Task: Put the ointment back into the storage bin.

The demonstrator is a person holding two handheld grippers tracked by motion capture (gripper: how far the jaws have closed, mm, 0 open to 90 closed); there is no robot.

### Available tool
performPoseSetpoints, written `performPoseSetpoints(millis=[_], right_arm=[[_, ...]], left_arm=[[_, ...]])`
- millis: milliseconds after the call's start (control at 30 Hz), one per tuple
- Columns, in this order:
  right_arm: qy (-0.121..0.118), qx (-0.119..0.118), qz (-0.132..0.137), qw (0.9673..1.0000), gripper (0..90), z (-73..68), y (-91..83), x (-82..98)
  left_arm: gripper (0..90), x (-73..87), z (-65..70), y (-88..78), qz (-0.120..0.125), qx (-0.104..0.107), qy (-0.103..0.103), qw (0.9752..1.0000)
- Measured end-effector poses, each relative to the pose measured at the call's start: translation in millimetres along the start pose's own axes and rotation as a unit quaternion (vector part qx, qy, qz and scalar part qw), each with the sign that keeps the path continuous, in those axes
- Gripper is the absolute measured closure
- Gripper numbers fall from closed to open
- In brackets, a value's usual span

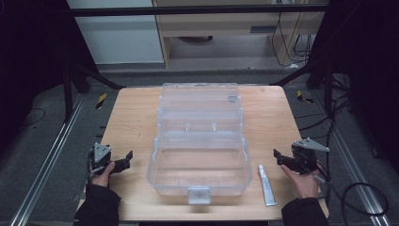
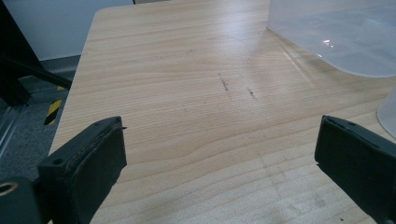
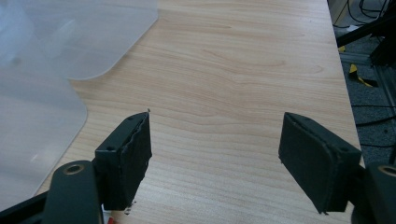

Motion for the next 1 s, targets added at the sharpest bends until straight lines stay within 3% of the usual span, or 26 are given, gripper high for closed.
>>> performPoseSetpoints(millis=[233,600,1000], right_arm=[[-0.018,0.001,-0.012,0.9998,27.7,-5.5,-3.5,-4.8],[-0.067,0.0,-0.061,0.9959,32.9,-23.8,-8.1,-11.0],[-0.057,-0.01,-0.08,0.9951,39.2,-33.2,-23.8,-25.8]], left_arm=[[1.5,0.0,-0.3,-0.2,0.0,0.001,-0.001,1.0],[1.5,-0.1,0.1,-0.2,0.002,0.001,-0.001,1.0],[1.5,0.0,0.1,-0.1,0.002,0.0,-0.001,1.0]])
Point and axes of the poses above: each handheld gripper's, and its own axes: y roughly forward along the jaws, x roughly out of its underside, z roughly to its right, the point moved 4 cm from there along y, roughly forward along the jaws, and after that the axes turned 13 degrees about z, right-handed, at the moved point
